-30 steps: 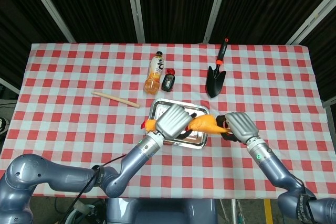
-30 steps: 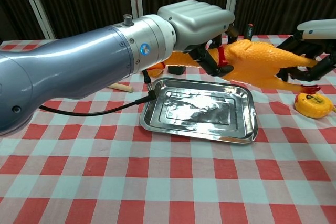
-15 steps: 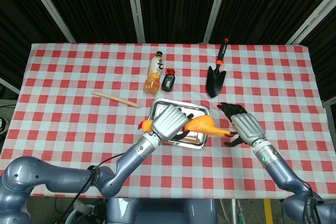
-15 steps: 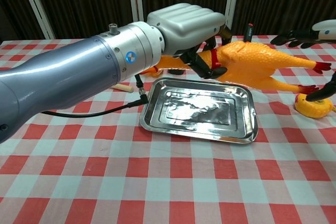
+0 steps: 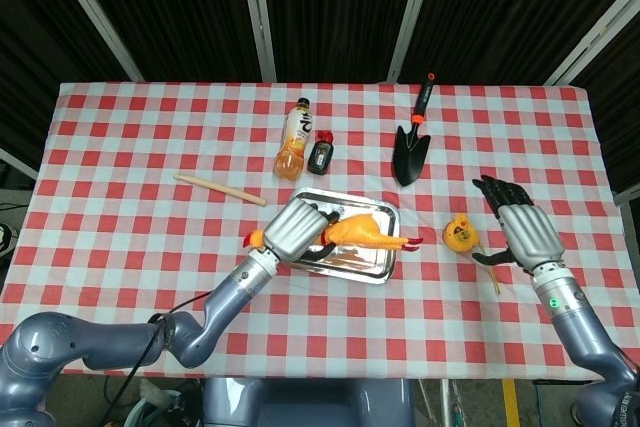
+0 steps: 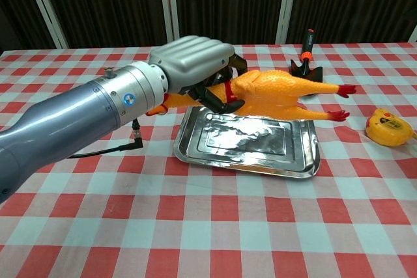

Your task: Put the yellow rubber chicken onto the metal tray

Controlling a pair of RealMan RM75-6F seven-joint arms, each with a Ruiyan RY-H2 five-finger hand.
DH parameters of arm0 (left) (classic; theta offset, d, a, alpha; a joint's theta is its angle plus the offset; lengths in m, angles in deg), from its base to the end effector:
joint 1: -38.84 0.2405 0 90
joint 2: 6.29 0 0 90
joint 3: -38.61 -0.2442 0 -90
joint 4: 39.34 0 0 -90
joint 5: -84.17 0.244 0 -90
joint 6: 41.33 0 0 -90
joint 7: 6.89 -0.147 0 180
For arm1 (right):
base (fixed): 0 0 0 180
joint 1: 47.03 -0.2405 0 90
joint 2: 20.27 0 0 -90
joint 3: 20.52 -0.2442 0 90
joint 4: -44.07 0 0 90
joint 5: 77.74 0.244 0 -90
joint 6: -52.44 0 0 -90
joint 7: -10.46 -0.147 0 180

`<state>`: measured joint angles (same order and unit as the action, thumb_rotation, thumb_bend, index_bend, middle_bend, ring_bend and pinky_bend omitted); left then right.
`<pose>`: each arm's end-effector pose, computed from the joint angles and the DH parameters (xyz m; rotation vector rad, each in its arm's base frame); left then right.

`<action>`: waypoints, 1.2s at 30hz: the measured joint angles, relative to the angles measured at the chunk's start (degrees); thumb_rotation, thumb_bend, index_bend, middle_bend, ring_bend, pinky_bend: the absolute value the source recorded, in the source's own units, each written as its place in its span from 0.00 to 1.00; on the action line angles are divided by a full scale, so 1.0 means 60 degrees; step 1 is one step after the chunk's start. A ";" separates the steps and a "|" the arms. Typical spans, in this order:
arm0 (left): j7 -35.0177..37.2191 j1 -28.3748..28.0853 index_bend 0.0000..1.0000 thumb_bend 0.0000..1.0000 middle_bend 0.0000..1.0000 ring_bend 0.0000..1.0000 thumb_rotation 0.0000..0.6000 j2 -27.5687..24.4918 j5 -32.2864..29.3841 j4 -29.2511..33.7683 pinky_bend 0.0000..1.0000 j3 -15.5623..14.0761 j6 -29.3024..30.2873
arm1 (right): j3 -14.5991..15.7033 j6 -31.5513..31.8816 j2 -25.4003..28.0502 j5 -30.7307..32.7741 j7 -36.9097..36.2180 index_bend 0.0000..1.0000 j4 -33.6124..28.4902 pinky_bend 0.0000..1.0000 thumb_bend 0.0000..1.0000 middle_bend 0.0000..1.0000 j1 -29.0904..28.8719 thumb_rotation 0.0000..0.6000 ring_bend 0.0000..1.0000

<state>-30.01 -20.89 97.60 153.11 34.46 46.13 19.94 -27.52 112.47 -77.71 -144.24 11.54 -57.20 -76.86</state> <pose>-0.0157 0.3386 -0.1130 -2.0648 -0.5635 -1.1601 -0.2347 -0.3133 0.1086 1.5852 -1.0916 0.8867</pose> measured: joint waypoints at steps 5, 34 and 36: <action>0.0643 0.0062 0.49 0.44 0.61 0.56 1.00 0.0619 0.0054 -0.1244 0.64 0.0019 -0.0349 | -0.0072 0.0186 -0.0092 -0.0263 -0.0458 0.00 0.0191 0.05 0.08 0.00 0.0161 1.00 0.00; 0.1709 -0.0323 0.00 0.07 0.00 0.00 1.00 0.2085 0.0318 -0.3222 0.11 0.0999 -0.1838 | -0.0233 0.0234 -0.0110 -0.0901 -0.1470 0.00 0.0576 0.05 0.08 0.00 0.0624 1.00 0.00; 0.1688 -0.0174 0.00 0.07 0.01 0.00 1.00 0.1806 0.0346 -0.2807 0.11 0.0995 -0.1698 | -0.0247 0.0303 -0.0097 -0.0946 -0.1520 0.00 0.0594 0.05 0.08 0.00 0.0666 1.00 0.00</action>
<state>-19.88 -21.93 108.44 155.18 17.62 52.10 9.75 -29.00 114.29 -78.29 -149.92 2.42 -53.64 -72.86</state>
